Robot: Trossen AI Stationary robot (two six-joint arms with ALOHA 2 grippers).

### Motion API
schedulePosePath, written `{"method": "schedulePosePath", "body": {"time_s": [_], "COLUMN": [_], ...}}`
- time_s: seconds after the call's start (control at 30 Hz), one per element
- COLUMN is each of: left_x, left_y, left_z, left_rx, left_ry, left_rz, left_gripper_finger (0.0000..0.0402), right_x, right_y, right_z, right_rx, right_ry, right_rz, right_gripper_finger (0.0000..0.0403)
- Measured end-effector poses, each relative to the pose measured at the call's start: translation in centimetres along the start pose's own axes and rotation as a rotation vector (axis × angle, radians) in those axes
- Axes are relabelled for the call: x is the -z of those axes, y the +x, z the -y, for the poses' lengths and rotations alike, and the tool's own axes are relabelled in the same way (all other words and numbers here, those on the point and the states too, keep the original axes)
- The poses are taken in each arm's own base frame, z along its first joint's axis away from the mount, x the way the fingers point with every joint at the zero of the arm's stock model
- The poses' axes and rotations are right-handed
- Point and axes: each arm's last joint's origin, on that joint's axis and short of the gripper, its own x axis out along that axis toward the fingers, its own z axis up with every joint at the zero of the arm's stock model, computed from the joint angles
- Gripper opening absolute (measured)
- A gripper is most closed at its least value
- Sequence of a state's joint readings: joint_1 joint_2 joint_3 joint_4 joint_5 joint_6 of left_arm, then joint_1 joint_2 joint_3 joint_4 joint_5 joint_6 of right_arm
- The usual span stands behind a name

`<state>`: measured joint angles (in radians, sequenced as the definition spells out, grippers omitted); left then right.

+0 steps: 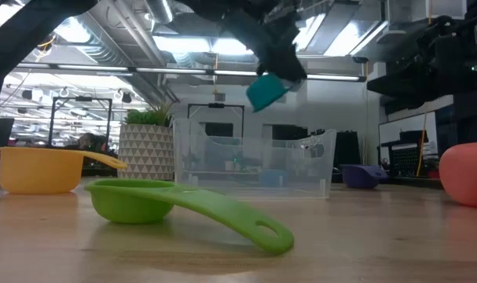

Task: Nest measuring cups in basket
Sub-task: Prepare the light blue measuring cup

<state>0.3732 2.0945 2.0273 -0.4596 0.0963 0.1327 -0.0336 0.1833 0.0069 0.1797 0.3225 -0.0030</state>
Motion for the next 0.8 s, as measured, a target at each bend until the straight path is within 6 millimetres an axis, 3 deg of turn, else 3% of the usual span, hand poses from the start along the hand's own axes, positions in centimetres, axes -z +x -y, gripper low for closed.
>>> {"method": "schedulePosePath", "body": {"time_s": [0.4,0.8], "left_x": [-4.2,-4.5], "left_y": [-3.1,-3.5], "left_z": [3.2,3.9], "left_rx": [0.049,0.062], "left_ry": [0.101,0.108], "left_rz": [0.064,0.054], "left_gripper_finger": [0.0133,0.0133], "right_x": [-1.4,-1.7], "right_y": [0.1,0.1], "right_z": [0.6,0.9], "right_rx": [-0.027,0.026], "right_ry": [0.114,0.086], "right_rz": [0.042,0.056], "right_gripper_finger": [0.0063,0.0063]}}
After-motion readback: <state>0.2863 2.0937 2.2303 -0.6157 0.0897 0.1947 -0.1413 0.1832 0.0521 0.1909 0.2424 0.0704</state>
